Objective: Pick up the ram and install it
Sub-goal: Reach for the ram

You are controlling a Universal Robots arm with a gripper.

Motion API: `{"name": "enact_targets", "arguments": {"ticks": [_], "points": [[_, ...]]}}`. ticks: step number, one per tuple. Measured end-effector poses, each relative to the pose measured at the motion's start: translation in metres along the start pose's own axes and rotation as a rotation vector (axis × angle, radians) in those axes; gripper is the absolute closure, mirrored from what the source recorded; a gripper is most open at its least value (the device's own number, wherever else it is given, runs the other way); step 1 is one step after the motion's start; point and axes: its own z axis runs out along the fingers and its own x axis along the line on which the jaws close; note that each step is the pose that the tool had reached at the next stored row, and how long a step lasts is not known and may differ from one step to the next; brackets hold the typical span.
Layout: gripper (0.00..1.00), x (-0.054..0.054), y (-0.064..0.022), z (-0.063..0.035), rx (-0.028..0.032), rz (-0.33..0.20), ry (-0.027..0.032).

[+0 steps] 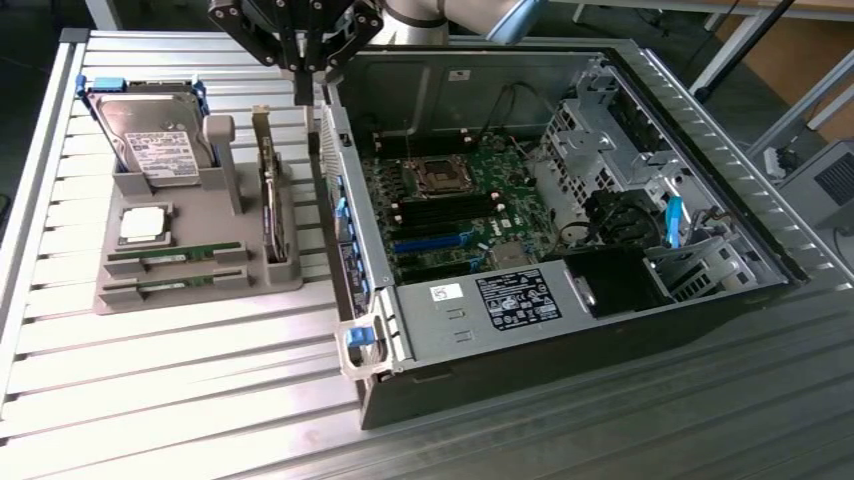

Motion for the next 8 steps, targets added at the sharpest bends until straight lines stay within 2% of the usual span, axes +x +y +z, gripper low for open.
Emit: {"name": "enact_targets", "arguments": {"ticks": [5,8], "points": [[0.91,0.001,-0.0001,0.0,0.0002,0.0,0.0],[0.91,0.0066,-0.0005,-0.0002,0.0001,0.0,0.0]]}}
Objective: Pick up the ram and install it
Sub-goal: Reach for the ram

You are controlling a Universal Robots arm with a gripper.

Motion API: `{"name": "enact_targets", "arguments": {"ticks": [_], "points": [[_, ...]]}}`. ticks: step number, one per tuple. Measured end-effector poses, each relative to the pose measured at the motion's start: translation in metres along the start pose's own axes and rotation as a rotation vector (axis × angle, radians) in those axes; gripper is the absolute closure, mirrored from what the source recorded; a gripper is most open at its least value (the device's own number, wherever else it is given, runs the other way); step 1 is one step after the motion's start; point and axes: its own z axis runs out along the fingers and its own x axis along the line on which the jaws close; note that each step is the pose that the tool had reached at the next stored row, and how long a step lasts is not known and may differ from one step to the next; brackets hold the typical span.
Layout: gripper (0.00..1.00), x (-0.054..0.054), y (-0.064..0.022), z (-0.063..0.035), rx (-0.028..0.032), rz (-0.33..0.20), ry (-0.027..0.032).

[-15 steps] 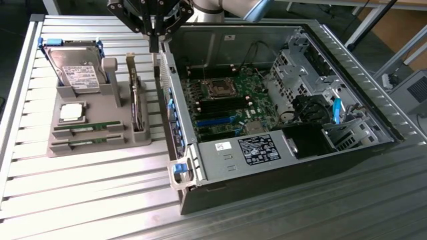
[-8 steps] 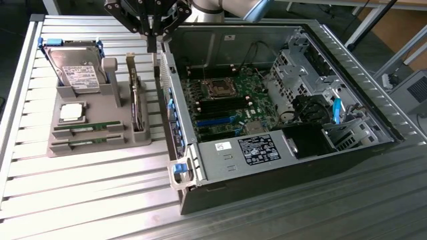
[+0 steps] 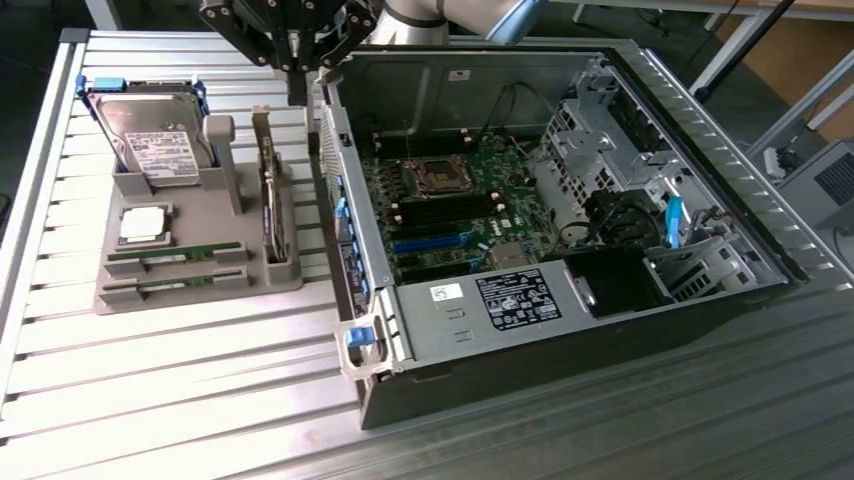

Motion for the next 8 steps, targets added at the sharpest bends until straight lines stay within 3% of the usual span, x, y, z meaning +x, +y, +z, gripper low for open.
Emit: {"name": "enact_targets", "arguments": {"ticks": [8], "points": [[0.91,0.0075,-0.0006,-0.0002,0.0,0.0,0.0]]}}
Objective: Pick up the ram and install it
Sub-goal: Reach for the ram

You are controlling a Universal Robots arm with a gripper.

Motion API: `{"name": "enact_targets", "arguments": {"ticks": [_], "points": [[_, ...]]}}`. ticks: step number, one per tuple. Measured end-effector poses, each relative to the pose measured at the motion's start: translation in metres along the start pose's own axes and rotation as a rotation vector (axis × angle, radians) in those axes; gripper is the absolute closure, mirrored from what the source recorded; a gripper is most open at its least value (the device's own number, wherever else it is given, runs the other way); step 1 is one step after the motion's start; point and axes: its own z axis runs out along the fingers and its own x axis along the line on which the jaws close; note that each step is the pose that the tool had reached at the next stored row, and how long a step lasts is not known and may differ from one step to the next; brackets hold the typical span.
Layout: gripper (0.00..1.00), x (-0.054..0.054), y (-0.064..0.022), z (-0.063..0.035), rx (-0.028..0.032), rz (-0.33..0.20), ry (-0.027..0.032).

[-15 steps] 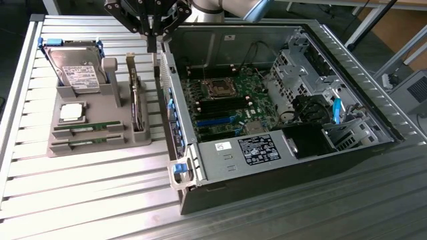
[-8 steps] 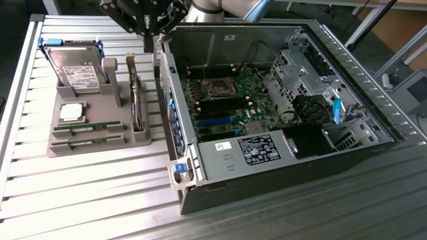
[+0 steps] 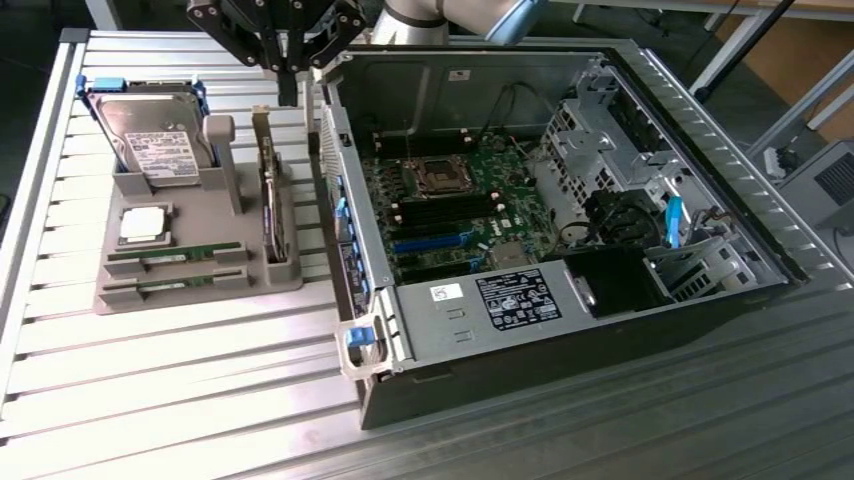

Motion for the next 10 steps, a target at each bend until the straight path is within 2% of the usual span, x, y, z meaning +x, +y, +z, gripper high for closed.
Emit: {"name": "enact_targets", "arguments": {"ticks": [10], "points": [[0.91,0.0078,-0.0006,-0.0002,-0.0001,0.0,0.0]]}}
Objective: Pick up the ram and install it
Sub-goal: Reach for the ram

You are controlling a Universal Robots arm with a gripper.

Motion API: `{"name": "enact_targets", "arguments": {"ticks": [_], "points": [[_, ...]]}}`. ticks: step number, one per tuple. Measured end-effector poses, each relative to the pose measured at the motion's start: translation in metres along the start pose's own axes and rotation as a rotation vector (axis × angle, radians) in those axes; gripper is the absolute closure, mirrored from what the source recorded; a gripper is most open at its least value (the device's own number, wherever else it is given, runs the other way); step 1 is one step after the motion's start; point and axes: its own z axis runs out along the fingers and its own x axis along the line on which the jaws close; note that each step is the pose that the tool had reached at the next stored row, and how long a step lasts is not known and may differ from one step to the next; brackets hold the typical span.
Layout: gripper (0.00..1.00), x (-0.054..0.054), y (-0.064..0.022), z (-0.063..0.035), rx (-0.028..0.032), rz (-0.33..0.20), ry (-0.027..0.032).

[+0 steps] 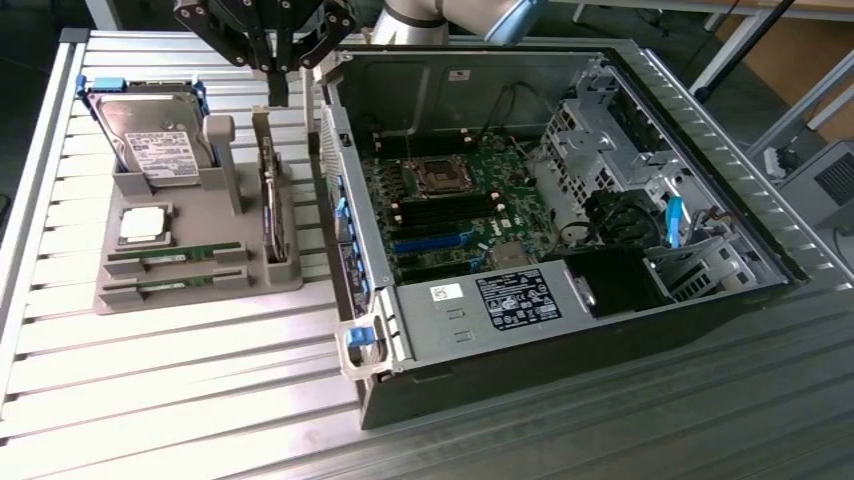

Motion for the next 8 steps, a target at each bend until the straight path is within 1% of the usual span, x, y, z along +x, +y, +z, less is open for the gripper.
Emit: {"name": "enact_targets", "arguments": {"ticks": [8], "points": [[0.91,0.0035,-0.0003,-0.0001,0.0,0.0,0.0]]}}
